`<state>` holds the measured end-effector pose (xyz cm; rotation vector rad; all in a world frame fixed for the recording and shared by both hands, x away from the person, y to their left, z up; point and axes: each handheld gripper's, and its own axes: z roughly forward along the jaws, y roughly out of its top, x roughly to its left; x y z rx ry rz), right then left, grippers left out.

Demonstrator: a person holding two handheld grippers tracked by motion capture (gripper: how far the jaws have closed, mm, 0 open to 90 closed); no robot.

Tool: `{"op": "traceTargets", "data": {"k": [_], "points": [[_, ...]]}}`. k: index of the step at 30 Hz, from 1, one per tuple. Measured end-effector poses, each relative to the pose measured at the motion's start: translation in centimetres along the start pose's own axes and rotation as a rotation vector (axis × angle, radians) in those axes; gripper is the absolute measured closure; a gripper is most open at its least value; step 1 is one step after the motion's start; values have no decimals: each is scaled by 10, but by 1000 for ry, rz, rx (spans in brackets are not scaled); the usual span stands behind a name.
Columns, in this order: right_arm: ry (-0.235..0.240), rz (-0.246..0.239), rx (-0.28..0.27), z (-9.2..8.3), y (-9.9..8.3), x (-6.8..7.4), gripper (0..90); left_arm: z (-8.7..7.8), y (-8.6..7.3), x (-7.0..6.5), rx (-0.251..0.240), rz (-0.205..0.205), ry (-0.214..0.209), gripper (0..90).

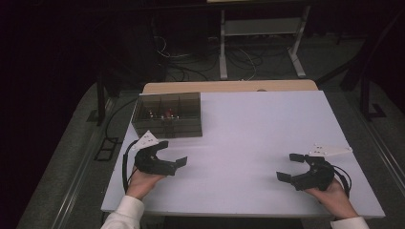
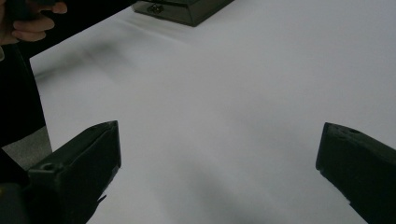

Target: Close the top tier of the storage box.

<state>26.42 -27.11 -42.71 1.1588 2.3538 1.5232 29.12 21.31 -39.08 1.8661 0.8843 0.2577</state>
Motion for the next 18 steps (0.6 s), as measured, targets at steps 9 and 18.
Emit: {"op": "traceTargets", "data": {"k": [9, 18], "points": [[-4, -1, 0, 0, 0, 0, 4, 1, -11, -11, 15, 42, -39, 0], [-6, -3, 0, -1, 0, -1, 4, 0, -20, -15, 20, 60, -67, 0]]}}
